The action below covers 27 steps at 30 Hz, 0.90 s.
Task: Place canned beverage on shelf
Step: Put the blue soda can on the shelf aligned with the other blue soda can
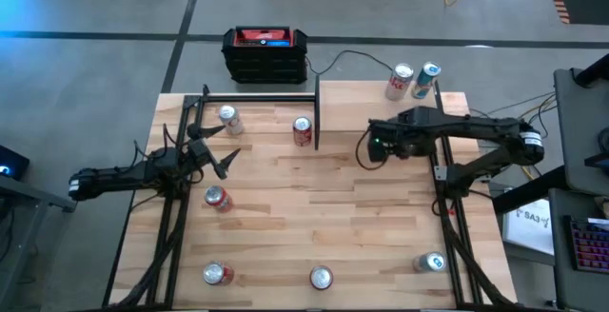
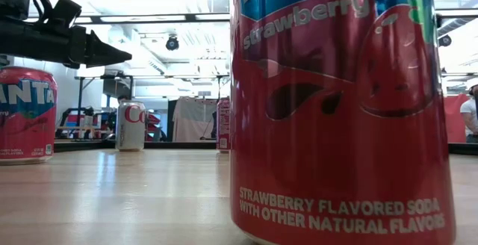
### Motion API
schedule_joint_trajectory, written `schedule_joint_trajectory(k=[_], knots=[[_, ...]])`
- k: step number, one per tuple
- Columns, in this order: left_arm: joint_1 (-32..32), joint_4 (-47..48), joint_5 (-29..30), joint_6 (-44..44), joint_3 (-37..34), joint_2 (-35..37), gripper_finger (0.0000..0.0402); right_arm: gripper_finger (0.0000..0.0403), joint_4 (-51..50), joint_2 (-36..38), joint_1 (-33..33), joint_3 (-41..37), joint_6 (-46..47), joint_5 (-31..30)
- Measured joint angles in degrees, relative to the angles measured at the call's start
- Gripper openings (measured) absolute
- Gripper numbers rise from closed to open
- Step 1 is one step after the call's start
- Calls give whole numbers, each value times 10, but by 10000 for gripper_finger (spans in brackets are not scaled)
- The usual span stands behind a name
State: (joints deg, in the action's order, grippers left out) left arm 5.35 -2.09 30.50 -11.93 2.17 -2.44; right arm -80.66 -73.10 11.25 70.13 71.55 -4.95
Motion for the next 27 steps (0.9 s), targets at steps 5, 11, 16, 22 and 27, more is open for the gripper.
schedule_joint_trajectory(k=[5, 11, 16, 22, 27], knots=[[0, 0, 0, 0, 0, 0, 399, 386, -58, -4, -70, -8, 54, 85], [0, 0, 0, 0, 0, 0, 399, 386, -60, -4, -204, -11, 192, 85], [0, 0, 0, 0, 0, 0, 399, 386, -41, -4, -323, -11, 347, 62], [0, 0, 0, 0, 0, 0, 399, 386, -26, -10, -444, -11, 531, 50], [0, 0, 0, 0, 0, 0, 399, 386, -2, -18, -525, -11, 624, 65]])
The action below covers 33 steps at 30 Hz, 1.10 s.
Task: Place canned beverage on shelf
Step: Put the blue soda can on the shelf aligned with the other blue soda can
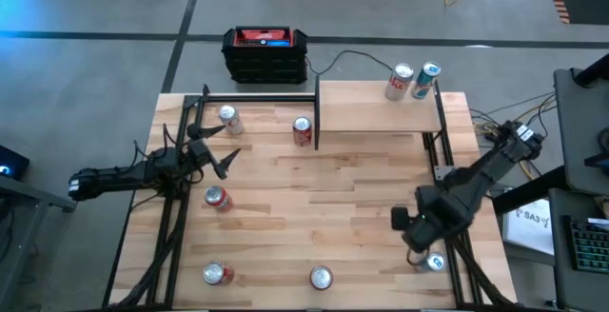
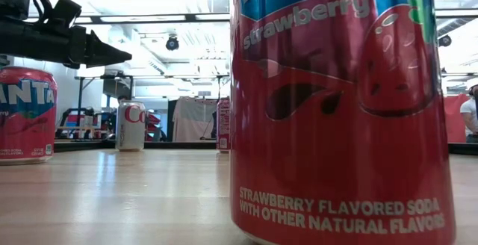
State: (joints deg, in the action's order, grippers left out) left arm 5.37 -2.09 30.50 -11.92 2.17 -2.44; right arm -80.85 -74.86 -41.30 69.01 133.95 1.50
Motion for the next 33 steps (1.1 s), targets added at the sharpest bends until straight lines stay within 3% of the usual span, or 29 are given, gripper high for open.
schedule_joint_trajectory(k=[12, 16, 33], knots=[[0, 0, 0, 0, 0, 0, 399, 386, 90, -2, -113, 0, 123, 57], [0, 0, 0, 0, 0, 0, 399, 386, 96, -8, -124, 0, 154, 81], [0, 0, 0, 0, 0, 0, 399, 386, 140, -76, -136, 0, 169, 81]])
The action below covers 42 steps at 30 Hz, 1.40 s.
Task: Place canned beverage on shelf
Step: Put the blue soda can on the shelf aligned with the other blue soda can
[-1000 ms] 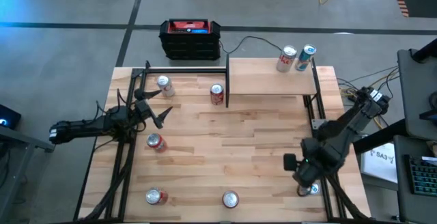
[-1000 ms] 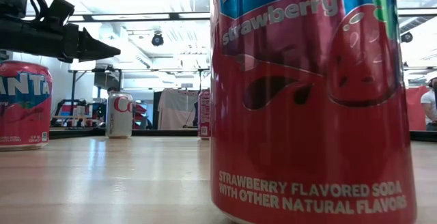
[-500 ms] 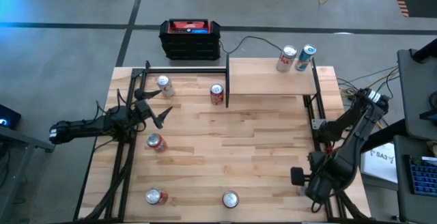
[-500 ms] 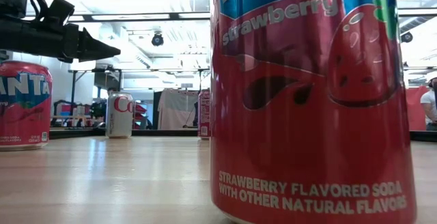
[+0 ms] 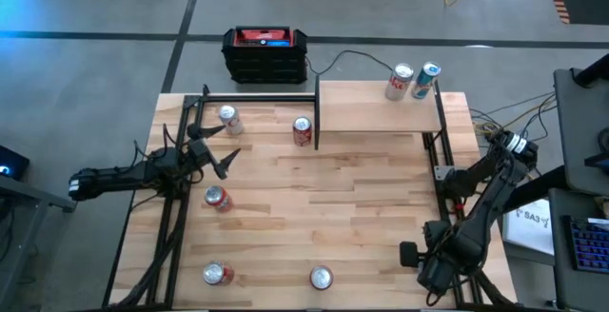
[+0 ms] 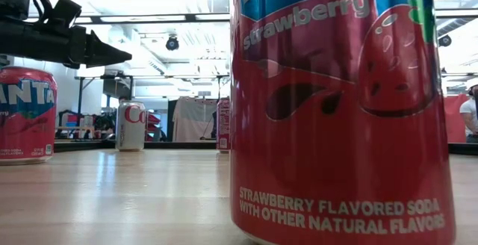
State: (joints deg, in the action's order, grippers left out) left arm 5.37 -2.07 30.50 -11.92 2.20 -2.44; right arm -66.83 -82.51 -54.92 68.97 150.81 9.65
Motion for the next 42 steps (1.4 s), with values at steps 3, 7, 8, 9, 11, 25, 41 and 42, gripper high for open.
schedule_joint_trajectory(k=[3, 7, 8, 9, 11, 25, 41, 42], knots=[[0, 0, 0, 0, 0, 0, 399, 385, 0, -1, 0, 0, 18, 0], [0, 0, 0, 0, 0, 0, 399, 370, 0, -1, -1, 0, 23, 0], [0, 0, 0, 0, 0, 0, 399, 363, 0, -1, -2, 0, 24, 0], [0, 0, 0, 0, 0, 0, 399, 355, 0, -1, -2, 0, 26, 0], [0, 0, 0, 0, 0, 0, 399, 337, 0, -1, -3, 0, 31, 1], [0, 0, 0, 0, 0, 0, 399, 231, 7, 1, -3, -10, 13, -4], [0, 0, 0, 0, 0, 0, 399, 231, -128, 37, 84, -13, -127, -75], [0, 0, 0, 0, 0, 0, 399, 231, -136, 41, 100, -13, -151, -77]])
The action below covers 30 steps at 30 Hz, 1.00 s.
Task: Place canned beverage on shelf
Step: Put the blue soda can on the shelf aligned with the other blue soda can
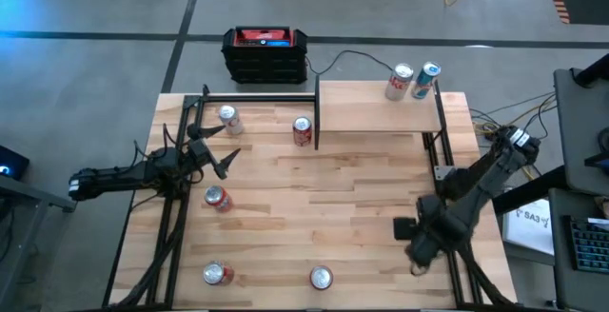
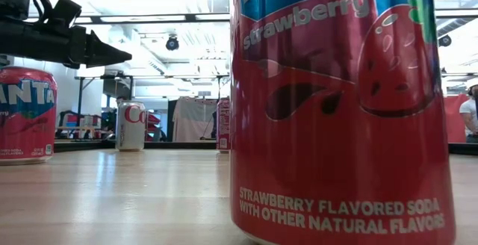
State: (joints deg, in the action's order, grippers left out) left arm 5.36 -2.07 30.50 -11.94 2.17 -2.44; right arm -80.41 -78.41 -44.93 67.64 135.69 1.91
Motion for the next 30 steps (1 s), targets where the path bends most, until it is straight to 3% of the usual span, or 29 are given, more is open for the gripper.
schedule_joint_trajectory(k=[8, 18, 30], knots=[[0, 0, 0, 0, 0, 0, 399, 231, -37, 35, 139, 0, -204, -48], [0, 0, 0, 0, 0, 0, 399, 231, -44, 45, 325, 0, -449, -51], [0, 0, 0, 0, 0, 0, 399, 244, -32, 45, 489, 0, -606, -35]])
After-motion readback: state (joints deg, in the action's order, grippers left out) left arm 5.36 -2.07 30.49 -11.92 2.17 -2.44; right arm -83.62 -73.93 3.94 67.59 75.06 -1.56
